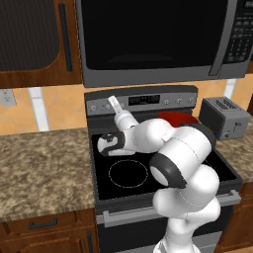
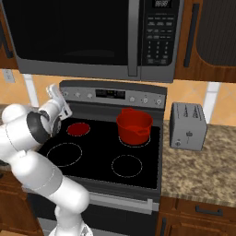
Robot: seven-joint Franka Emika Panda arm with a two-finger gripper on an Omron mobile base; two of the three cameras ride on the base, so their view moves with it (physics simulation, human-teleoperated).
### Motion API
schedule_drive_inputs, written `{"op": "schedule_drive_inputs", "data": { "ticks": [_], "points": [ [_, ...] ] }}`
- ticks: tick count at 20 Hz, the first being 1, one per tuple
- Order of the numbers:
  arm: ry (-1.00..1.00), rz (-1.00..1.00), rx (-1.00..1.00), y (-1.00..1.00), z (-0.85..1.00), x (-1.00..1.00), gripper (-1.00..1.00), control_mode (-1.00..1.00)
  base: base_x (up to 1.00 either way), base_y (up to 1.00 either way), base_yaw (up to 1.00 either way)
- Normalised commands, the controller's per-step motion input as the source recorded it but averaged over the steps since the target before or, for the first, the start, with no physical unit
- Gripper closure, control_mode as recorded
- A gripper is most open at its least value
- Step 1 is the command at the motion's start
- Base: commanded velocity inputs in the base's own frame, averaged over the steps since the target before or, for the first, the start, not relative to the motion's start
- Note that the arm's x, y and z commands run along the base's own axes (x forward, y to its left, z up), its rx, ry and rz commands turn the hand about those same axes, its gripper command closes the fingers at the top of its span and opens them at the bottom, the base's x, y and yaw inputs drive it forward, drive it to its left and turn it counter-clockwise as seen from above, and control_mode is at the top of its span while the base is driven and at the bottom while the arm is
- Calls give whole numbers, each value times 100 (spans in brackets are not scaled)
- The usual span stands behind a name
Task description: Turn off the rear left burner of the stove.
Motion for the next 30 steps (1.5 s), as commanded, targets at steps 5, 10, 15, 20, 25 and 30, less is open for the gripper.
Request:
{"op": "schedule_drive_inputs", "data": {
  "ticks": [5, 10, 15, 20, 25, 30],
  "points": [
    [0, 0, 0, -13, -16, 10, -100, -100, 0, 0, 0],
    [-1, 0, 0, -14, -28, 0, -100, -100, 0, 0, 0],
    [0, 0, 0, 0, -12, 10, -100, -100, 0, 0, 0],
    [0, 0, 0, 1, -22, 17, -100, -100, 0, 0, 0],
    [0, 0, 0, 9, -23, 15, -100, -100, 0, 0, 0],
    [0, 0, 0, 24, -9, 19, -100, -100, 0, 0, 0]
  ]
}}
